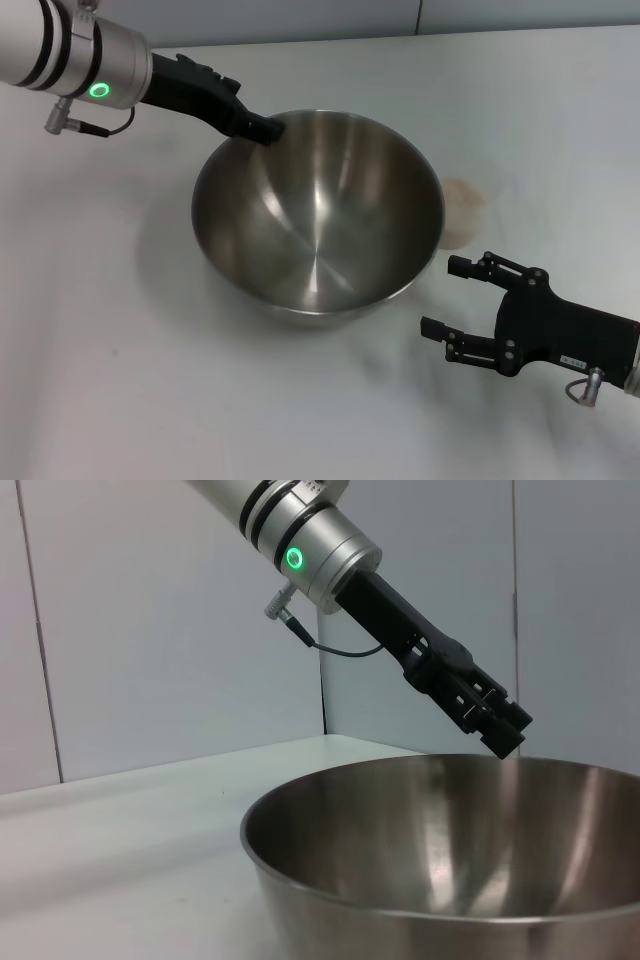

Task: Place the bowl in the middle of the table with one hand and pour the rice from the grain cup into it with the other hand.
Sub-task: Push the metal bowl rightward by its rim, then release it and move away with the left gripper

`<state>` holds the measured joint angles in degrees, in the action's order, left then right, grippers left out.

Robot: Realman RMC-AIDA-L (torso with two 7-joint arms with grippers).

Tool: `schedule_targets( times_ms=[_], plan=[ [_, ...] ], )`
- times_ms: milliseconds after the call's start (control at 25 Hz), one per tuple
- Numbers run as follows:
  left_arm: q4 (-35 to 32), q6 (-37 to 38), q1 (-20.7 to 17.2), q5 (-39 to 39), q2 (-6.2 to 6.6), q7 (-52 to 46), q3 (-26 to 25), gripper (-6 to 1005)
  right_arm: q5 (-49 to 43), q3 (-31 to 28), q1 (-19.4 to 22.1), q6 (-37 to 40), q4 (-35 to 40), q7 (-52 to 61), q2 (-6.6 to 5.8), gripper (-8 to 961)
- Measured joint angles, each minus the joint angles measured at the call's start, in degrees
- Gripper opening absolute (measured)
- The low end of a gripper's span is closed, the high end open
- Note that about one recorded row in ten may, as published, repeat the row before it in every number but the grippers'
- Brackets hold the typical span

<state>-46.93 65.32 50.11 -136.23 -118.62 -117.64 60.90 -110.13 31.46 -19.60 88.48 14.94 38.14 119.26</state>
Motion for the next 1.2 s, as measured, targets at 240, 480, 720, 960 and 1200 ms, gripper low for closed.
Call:
schedule_targets(
  times_ms=[240, 480, 720, 960, 1200],
  plan=[
    [0.0, 0.1, -0.1, 0.0, 0.04, 0.0, 0.1, 876, 0.0, 0.0, 0.0, 0.0, -0.1, 0.0, 0.0, 781],
    [-0.6, 0.4, -1.1, 1.6, 0.05, 1.0, 0.0, 876, 0.0, 0.0, 0.0, 0.0, -0.2, 0.0, 0.0, 780],
    [-3.4, 4.8, -9.7, 16.7, 0.41, 10.5, -3.4, 876, 0.0, 0.0, 0.2, 0.0, -0.2, 0.0, 0.0, 779],
    [-2.0, 14.7, -22.9, 40.8, 0.53, 30.0, -6.7, 876, 0.0, 0.0, -0.1, -0.6, -0.2, 0.0, 0.0, 777],
    [10.1, 27.4, -32.1, 49.1, 0.61, 52.2, -9.4, 876, 0.0, 0.0, -0.1, -0.5, -0.2, 0.0, 0.0, 776]
  ],
)
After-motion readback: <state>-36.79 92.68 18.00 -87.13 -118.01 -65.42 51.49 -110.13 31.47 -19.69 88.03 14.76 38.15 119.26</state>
